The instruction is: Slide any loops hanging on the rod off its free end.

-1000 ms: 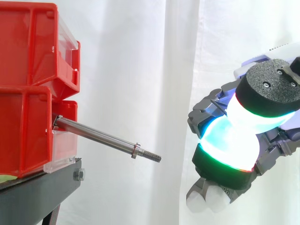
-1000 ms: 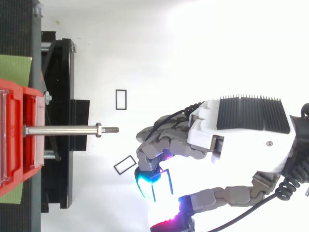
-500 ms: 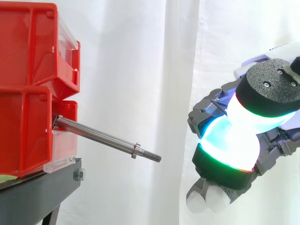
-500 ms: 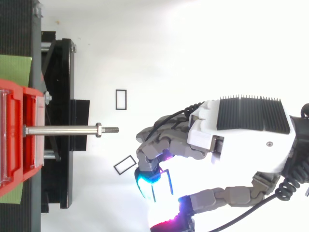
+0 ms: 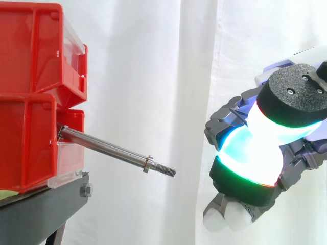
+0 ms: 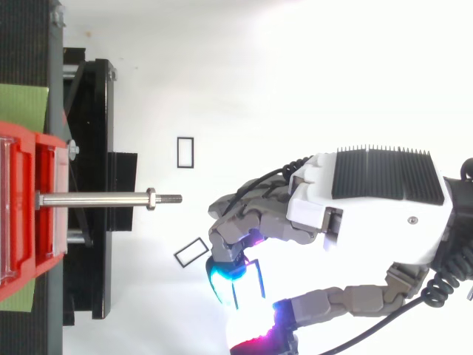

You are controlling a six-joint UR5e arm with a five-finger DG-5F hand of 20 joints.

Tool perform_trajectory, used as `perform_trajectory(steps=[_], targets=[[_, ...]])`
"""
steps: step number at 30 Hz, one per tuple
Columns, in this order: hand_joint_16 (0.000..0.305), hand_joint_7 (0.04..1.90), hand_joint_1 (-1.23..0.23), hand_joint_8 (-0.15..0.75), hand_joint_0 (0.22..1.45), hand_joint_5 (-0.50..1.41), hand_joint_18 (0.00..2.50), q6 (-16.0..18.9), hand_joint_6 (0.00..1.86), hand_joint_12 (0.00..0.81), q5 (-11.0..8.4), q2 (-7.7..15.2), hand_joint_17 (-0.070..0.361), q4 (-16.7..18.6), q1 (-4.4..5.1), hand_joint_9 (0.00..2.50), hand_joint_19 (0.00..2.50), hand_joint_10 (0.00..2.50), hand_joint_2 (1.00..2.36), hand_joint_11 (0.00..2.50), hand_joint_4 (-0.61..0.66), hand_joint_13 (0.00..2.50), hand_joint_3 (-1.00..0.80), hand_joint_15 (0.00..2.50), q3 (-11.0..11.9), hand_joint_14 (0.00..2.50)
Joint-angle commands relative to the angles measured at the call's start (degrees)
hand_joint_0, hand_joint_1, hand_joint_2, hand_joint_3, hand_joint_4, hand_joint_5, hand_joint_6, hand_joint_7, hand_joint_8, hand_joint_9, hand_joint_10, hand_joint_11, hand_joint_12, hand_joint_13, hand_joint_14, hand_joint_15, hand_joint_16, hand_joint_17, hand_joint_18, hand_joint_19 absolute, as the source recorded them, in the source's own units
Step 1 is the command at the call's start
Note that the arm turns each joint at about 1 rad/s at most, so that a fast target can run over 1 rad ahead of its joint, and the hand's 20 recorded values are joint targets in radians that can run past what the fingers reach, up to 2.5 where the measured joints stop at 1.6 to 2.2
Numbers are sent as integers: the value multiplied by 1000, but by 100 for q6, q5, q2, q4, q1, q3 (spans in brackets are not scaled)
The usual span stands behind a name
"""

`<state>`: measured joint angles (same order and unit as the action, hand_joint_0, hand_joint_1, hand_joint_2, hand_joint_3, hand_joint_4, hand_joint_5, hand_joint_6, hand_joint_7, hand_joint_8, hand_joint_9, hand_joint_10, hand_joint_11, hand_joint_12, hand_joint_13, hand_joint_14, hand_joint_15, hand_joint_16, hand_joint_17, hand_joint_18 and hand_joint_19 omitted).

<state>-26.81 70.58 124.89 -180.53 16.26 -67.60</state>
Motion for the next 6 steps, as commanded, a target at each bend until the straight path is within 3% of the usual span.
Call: perform_trajectory(steps=[1, 6], targets=[[46, 1162, -716, 330, 594, -169, 517, 0, 899, 336, 0, 0, 104, -9, 0, 828, 68, 10, 1021, 260, -30, 525, -135, 0, 2, 0], [46, 1171, -716, 328, 594, -169, 521, 0, 899, 336, 0, 0, 104, -9, 0, 825, 67, 9, 1022, 253, -28, 525, -137, 0, -7, 0]])
